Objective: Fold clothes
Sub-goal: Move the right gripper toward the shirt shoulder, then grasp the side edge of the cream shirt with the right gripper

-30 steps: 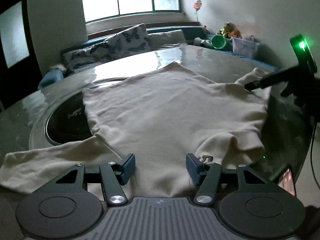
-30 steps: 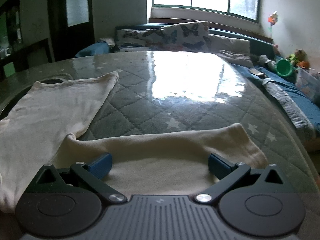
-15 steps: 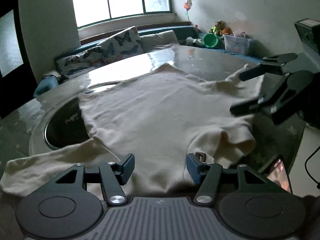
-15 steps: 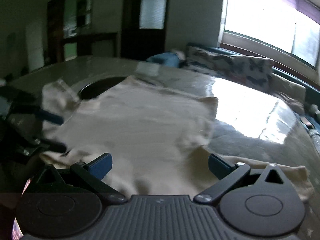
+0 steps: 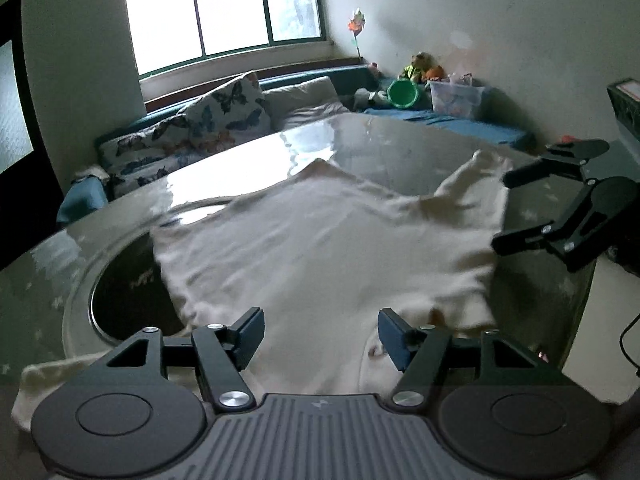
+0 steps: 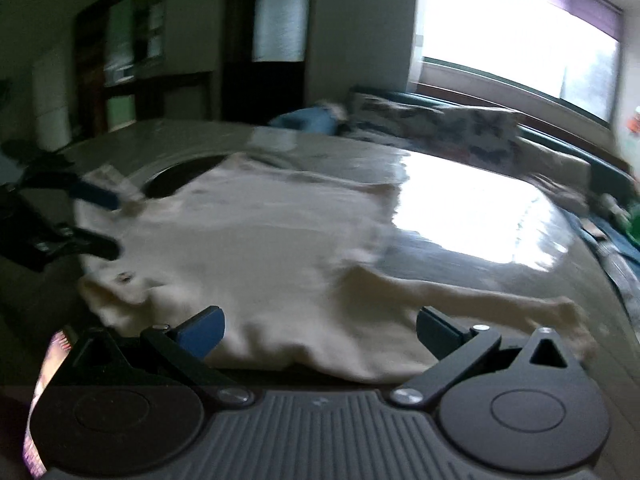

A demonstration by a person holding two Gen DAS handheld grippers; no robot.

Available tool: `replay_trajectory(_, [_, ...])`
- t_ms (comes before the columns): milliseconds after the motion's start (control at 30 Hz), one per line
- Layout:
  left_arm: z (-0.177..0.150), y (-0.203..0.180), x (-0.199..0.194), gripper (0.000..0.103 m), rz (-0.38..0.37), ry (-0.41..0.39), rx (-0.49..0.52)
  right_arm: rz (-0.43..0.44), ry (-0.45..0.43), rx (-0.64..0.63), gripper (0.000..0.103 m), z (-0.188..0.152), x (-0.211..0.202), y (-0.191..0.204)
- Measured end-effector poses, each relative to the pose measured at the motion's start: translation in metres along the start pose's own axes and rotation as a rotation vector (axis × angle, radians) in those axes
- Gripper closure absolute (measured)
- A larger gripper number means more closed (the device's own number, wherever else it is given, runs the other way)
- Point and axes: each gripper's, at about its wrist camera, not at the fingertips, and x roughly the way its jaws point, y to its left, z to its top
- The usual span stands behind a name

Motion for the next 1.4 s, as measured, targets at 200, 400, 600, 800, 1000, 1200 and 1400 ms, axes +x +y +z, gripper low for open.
replay_trajectory(200, [0.021,-0.016,0.021,0.037,-0.053,-0.015,0.031,-0.145,0.000,0.159,0.000,-0.003,-0.007,-0.050])
replay_trajectory(400, [0.037,-0.040,0.051,0.037,-0.131,0.027,0.053,-0.260,0.013,0.310,0.007,-0.011,-0.006,-0.100])
replay_trajectory(600, [0.044,-0.050,0.073,0.037,-0.185,0.084,0.022,-0.328,0.031,0.434,0.016,-0.019,0.004,-0.141])
replay_trajectory(800, [0.044,-0.058,0.084,0.037,-0.208,0.113,0.012,-0.334,0.067,0.541,0.036,-0.028,0.019,-0.168])
replay_trajectory(1000, [0.046,-0.063,0.089,0.037,-0.221,0.129,0.022,-0.347,0.062,0.576,0.043,-0.032,0.019,-0.174])
replay_trajectory(1200, [0.045,-0.066,0.094,0.035,-0.218,0.144,0.018,-0.363,0.058,0.587,0.064,-0.032,0.017,-0.179])
replay_trajectory(1400, [0.046,-0.066,0.094,0.034,-0.212,0.143,0.012,-0.356,0.034,0.627,0.089,-0.035,0.011,-0.187])
